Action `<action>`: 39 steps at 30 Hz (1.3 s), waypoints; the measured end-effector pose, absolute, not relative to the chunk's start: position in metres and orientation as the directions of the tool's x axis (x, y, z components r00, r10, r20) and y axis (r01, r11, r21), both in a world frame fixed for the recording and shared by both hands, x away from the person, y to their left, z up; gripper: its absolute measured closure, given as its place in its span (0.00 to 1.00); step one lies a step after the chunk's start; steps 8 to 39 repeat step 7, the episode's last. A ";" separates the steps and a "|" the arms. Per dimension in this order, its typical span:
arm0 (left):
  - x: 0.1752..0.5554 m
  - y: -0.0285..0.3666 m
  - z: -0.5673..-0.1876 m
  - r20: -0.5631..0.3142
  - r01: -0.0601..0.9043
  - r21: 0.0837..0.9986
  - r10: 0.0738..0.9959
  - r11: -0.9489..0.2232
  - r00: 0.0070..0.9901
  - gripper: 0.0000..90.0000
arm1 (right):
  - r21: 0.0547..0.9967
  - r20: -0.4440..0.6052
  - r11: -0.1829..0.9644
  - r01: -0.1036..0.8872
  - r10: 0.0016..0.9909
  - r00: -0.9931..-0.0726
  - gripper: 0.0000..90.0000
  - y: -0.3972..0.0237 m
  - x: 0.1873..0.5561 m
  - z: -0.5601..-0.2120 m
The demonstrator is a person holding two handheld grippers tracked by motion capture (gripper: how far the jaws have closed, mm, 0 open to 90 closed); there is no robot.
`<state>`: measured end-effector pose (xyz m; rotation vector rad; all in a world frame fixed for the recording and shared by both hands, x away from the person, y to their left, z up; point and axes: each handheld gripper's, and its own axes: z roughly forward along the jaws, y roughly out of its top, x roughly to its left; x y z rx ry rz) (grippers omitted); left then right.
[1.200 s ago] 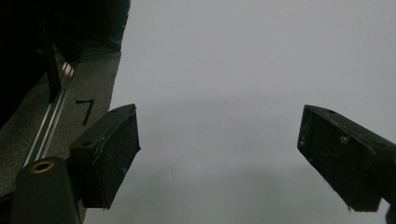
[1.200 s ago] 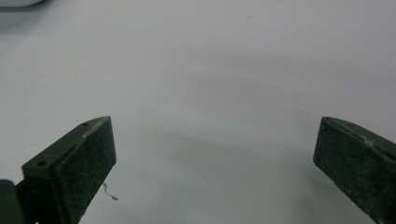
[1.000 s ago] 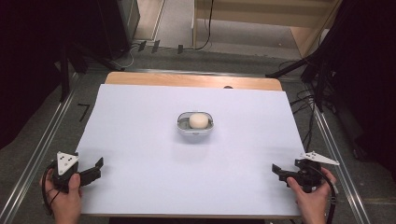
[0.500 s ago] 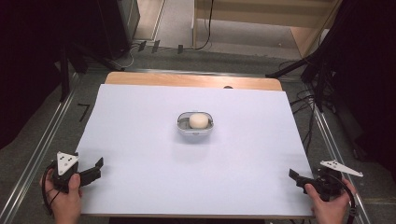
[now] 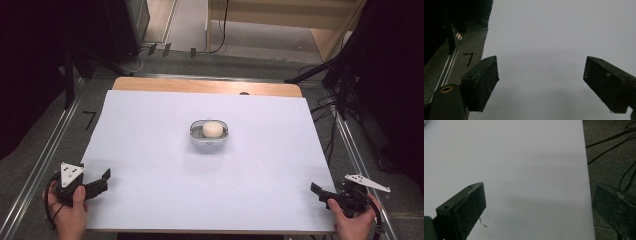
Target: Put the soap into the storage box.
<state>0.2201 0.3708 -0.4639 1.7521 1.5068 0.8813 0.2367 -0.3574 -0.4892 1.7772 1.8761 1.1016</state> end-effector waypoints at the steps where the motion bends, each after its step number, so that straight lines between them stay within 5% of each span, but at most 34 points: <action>1: 0.220 0.371 -0.464 0.073 0.551 0.826 0.991 -0.123 0.112 0.15 | 0.714 0.266 -0.080 0.696 0.950 -0.164 0.00 -0.357 0.236 -0.489; 39: 0.221 0.371 -0.464 0.071 0.552 0.825 0.991 -0.120 0.110 0.15 | 0.719 0.260 -0.081 0.690 0.952 -0.159 0.00 -0.356 0.236 -0.489</action>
